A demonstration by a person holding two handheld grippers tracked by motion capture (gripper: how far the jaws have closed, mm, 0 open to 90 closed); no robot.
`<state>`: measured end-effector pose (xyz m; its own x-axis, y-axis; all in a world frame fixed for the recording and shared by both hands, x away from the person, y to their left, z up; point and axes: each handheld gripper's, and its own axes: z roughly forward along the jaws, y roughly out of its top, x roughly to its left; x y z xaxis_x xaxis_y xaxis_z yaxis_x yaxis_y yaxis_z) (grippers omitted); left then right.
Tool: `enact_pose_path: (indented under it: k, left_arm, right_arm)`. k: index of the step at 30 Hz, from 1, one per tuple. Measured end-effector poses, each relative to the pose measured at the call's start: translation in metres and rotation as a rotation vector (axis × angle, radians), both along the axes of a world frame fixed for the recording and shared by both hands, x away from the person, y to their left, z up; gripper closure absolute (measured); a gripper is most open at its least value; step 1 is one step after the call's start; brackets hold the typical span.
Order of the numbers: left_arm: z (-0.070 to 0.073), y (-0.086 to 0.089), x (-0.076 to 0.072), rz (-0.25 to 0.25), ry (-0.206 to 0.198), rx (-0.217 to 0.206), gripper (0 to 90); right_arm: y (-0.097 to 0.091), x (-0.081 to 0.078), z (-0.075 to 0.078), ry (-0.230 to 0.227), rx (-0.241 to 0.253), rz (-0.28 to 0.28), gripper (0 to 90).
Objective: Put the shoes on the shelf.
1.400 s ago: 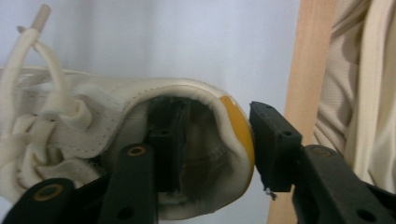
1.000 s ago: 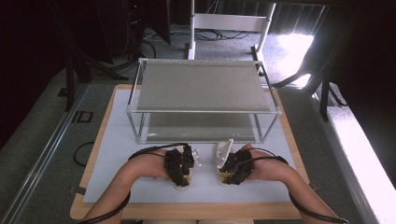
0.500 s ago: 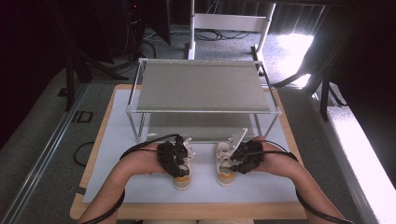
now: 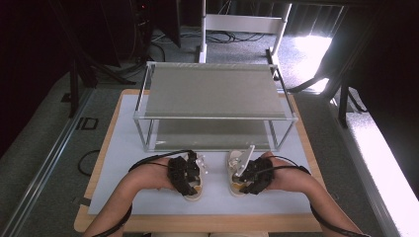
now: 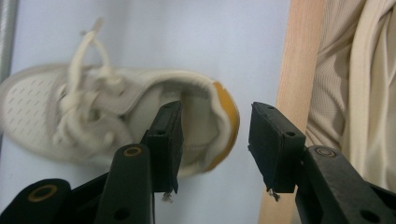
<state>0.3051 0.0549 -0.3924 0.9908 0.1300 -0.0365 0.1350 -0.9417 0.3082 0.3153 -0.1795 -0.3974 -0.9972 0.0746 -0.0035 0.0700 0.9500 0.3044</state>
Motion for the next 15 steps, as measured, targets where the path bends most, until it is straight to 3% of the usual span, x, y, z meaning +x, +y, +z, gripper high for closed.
enact_pose_path:
  k: [4, 9, 13, 15]
  left_arm:
    - [-0.009, -0.005, -0.001, -0.029, 0.0, 0.008, 54.3]
    - [-0.02, -0.008, 0.002, -0.035, 0.003, 0.061, 55.9]
    - [-0.023, -0.006, 0.002, -0.065, 0.035, 0.055, 67.8]
    - [-0.023, -0.006, 0.001, -0.082, 0.023, 0.052, 68.6]
  right_arm:
    - [0.006, 0.0, -0.006, 0.002, -0.022, 0.012, 62.2]
    - [0.01, 0.003, -0.013, 0.015, -0.039, 0.032, 63.4]
    - [0.011, 0.005, -0.016, 0.026, -0.037, 0.04, 66.3]
    - [0.01, 0.006, -0.016, 0.033, -0.03, 0.054, 67.6]
